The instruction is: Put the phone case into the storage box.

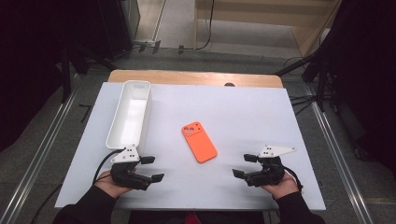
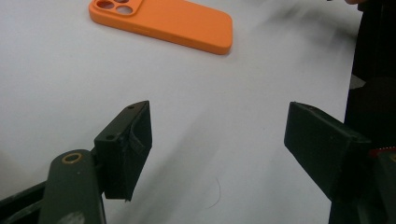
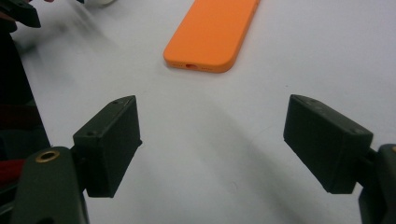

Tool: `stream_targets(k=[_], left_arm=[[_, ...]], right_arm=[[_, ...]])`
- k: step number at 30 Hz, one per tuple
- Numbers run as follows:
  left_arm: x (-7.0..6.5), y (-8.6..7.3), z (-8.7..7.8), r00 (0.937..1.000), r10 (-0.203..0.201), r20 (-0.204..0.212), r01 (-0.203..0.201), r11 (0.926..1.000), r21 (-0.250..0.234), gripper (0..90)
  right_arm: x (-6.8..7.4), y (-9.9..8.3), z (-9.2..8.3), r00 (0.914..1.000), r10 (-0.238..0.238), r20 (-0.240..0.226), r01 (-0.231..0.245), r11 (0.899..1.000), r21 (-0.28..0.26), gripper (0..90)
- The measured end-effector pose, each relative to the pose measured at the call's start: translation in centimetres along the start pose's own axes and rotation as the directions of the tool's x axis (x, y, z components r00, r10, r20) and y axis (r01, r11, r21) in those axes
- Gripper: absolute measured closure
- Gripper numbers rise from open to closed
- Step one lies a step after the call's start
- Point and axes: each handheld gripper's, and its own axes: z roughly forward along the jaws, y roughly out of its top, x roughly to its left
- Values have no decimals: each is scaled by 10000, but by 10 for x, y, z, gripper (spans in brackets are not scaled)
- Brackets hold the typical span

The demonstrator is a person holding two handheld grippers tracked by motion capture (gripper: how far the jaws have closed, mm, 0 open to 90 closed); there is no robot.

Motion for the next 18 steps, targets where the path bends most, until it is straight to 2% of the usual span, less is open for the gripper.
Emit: stream_targets(k=[5, 12, 15, 18], left_arm=[[0, 0, 0, 10000, 7, 16, -7, 10000, -15, 237], [0, 0, -1, 10000, 18, 44, -18, 10000, -10, 237], [0, 0, -1, 10000, 26, 55, -26, 10000, -1, 237], [0, 0, 0, 10000, 42, 67, -42, 10000, 13, 237]], right_arm=[[-2, -1, -1, 9999, -64, 124, 64, 10000, -33, 176], [-4, 0, -2, 9997, 188, 177, -191, 9996, 202, 177], [-4, -1, -1, 9999, -73, 139, 70, 9997, 252, 177], [-4, -1, -2, 9999, -128, 115, 125, 9996, 237, 177]])
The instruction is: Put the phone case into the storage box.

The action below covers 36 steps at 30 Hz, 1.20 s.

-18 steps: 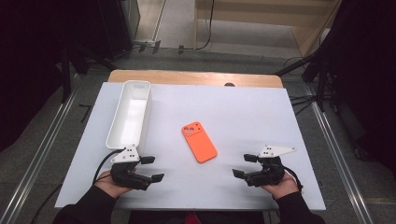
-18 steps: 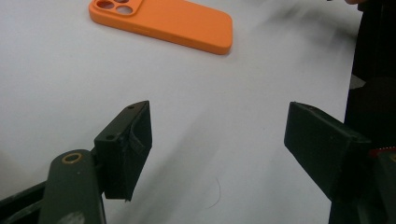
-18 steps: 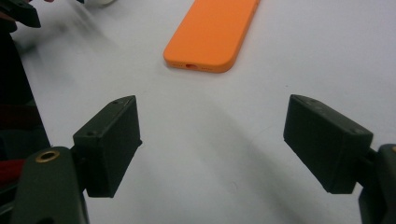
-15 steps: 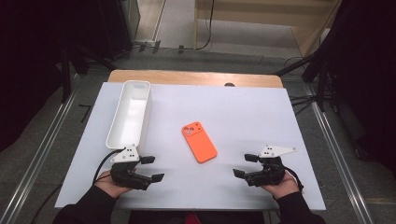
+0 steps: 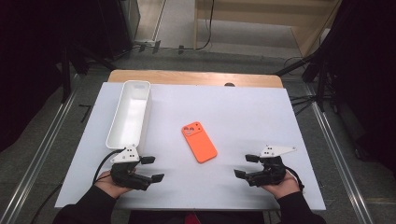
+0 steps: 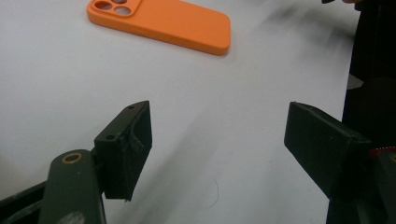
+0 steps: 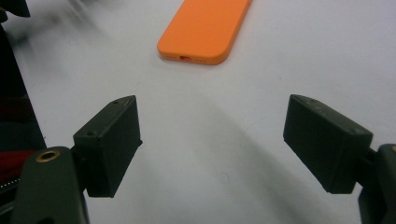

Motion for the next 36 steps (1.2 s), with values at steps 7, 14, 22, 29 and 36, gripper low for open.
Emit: stream_targets(k=[7, 14, 22, 29, 36], left_arm=[[0, 0, 0, 10000, -7, 15, 7, 10000, 4, 237], [0, 0, 1, 10000, -19, 38, 19, 10000, -21, 237], [0, 0, 1, 10000, -16, 57, 17, 10000, -19, 237], [-1, 0, 1, 10000, -12, 85, 13, 10000, -28, 237], [-1, 0, 0, 10000, 17, 95, -17, 10000, -35, 237]], right_arm=[[0, 0, 0, 10000, -81, -2, 81, 10000, -19, 178], [0, -1, -1, 9998, -199, -79, 199, 9998, -52, 184], [-3, -1, -1, 9998, -174, -74, 173, 9998, -45, 184], [-4, -2, -1, 9998, -138, -112, 137, 9999, -55, 184], [-5, 0, -1, 9999, -24, -145, 22, 9999, -108, 184]])
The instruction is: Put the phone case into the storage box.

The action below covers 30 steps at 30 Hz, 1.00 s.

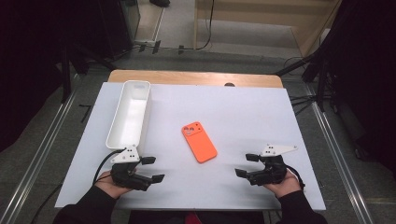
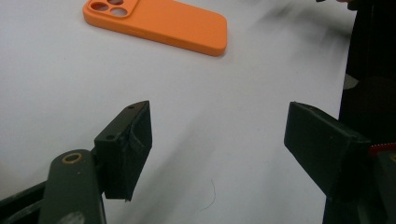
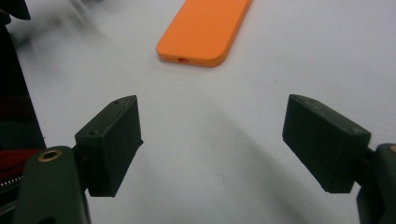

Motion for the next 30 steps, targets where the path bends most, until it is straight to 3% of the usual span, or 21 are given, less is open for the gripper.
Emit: stream_targets(k=[30], left_arm=[[-1, 0, 1, 10000, 36, 42, -36, 10000, 21, 237]], right_arm=[[0, 13, 4, 9998, 207, -60, -209, 9993, -309, 184]])
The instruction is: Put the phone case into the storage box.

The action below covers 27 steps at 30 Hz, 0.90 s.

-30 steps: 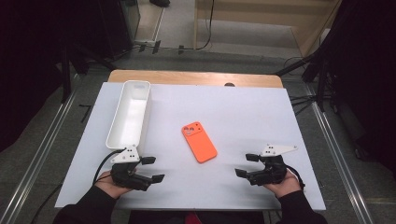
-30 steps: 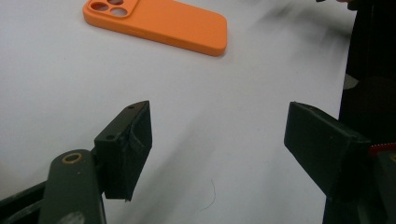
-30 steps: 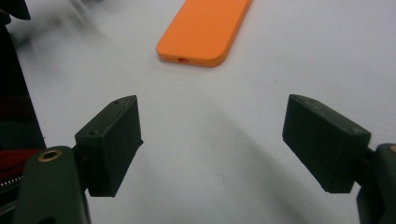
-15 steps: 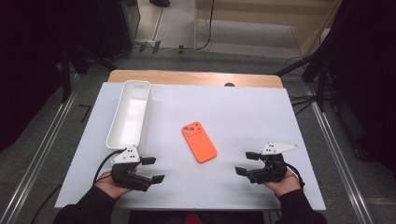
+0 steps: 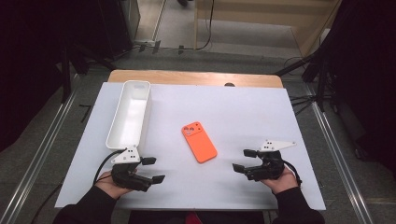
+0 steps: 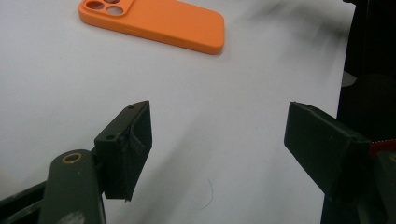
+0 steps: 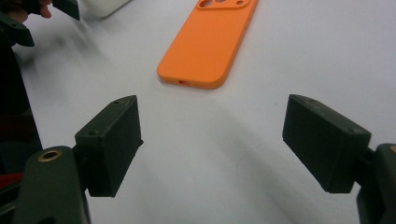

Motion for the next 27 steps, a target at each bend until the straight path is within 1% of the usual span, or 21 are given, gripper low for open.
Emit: stream_targets(k=[3, 11, 13, 16, 18, 27], left_arm=[[0, 0, 0, 10000, 2, 12, -2, 10000, 5, 237], [0, 0, 0, 10000, -5, 20, 5, 10000, -2, 237], [0, 0, 0, 10000, -9, 14, 10, 10000, -4, 237], [0, 0, 0, 10000, -9, 17, 9, 10000, 3, 237], [0, 0, 0, 10000, 1, 24, -1, 10000, 0, 237], [0, 0, 0, 10000, -28, 17, 28, 10000, -13, 237]], right_arm=[[0, 2, 1, 10000, -41, 44, 41, 10000, -71, 184], [0, 8, 4, 10000, 54, 11, -54, 9997, -238, 184], [0, 9, 5, 10000, 6, -15, -6, 9996, -277, 184], [0, 12, 6, 9999, -41, 98, 44, 9995, -302, 184], [0, 14, 6, 9999, 6, 115, -3, 9996, -273, 184], [1, 20, 9, 9998, -58, 204, 62, 9997, -219, 184]])
